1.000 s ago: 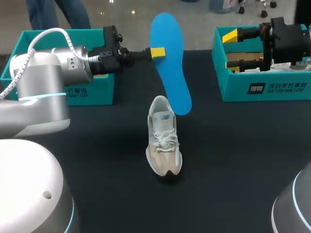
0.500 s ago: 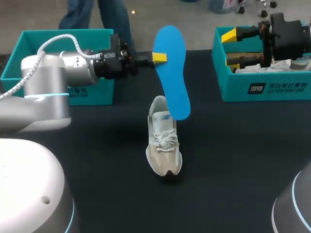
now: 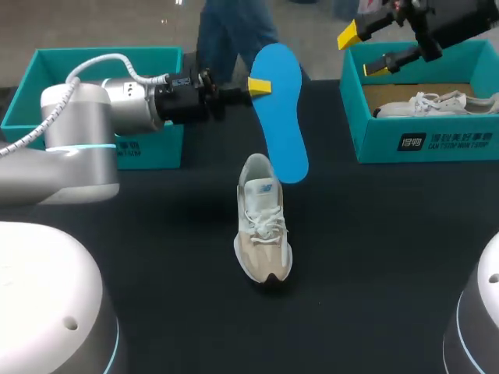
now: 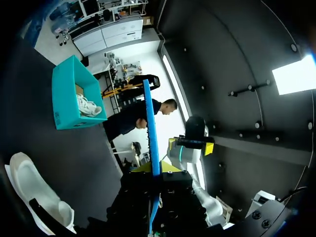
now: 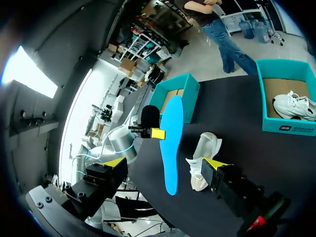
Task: Take the shoe out of the shoebox, open the shoe tongue, remove and reinsert the insole, then place the shoe into the shoebox
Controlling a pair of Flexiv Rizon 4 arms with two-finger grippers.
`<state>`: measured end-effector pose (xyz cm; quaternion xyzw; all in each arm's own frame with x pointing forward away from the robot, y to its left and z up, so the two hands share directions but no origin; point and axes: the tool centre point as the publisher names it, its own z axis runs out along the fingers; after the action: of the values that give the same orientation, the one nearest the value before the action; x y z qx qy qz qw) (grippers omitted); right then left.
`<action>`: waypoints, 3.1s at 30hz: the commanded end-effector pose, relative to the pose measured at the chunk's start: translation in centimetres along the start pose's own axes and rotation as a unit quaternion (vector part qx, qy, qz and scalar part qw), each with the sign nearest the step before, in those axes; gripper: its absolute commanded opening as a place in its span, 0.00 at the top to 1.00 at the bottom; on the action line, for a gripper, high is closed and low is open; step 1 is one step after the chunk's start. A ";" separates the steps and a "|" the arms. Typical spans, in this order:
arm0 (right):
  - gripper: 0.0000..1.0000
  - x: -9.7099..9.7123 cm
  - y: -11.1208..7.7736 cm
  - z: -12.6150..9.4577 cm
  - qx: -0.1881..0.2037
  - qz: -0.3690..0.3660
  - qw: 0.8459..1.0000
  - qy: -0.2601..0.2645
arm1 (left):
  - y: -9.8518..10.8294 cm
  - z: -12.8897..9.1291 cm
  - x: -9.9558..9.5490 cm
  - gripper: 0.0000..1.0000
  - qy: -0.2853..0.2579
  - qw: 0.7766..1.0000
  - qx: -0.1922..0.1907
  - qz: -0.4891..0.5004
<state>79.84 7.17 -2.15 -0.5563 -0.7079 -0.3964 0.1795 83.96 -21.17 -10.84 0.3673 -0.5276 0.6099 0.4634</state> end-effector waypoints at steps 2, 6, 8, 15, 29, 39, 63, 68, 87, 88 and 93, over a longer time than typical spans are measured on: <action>0.00 1.3 0.1 0.6 0.017 -0.002 0.990 -0.138 | 0.2 0.2 0.5 1.00 0.005 1.000 0.009 -0.013; 0.00 1.8 0.0 0.9 0.033 -0.010 0.987 -0.158 | 0.2 0.5 0.5 1.00 0.005 1.000 0.009 -0.024; 0.00 1.8 0.0 0.9 0.033 -0.010 0.987 -0.158 | 0.2 0.6 0.4 1.00 0.003 1.000 0.009 -0.030; 0.00 1.8 0.0 0.9 0.033 -0.010 0.987 -0.158 | 0.2 0.4 0.2 1.00 0.009 0.998 0.020 -0.064; 0.00 6.2 0.0 6.4 0.038 -0.022 0.942 -0.333 | 0.6 0.8 -0.3 1.00 0.000 0.997 0.034 -0.071; 0.00 6.4 -0.1 7.6 0.065 0.017 0.925 -0.374 | 0.7 0.9 -0.2 1.00 -0.001 0.997 0.036 -0.070; 0.00 7.2 -1.7 7.7 0.060 0.050 0.896 -0.438 | 0.7 0.9 -0.2 1.00 -0.001 0.997 0.036 -0.070; 0.00 7.2 -1.7 7.7 0.060 0.050 0.896 -0.438 | 0.7 0.9 -0.2 1.00 -0.001 0.997 0.036 -0.070; 0.00 7.2 -1.7 7.7 0.060 0.050 0.896 -0.438 | 0.7 0.9 -0.2 1.00 -0.001 0.997 0.036 -0.070; 0.00 7.2 -1.7 7.7 0.060 0.050 0.896 -0.438 | 0.7 0.9 -0.2 1.00 -0.001 0.997 0.036 -0.070; 0.00 7.0 -1.6 7.3 0.050 0.064 0.910 -0.406 | 0.7 0.9 -0.2 1.00 -0.001 0.997 0.036 -0.070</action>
<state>77.40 17.88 -2.37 -0.6998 -0.7052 -0.0662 -0.0923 83.42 -22.07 -11.10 0.4196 -0.4787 0.5939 0.4920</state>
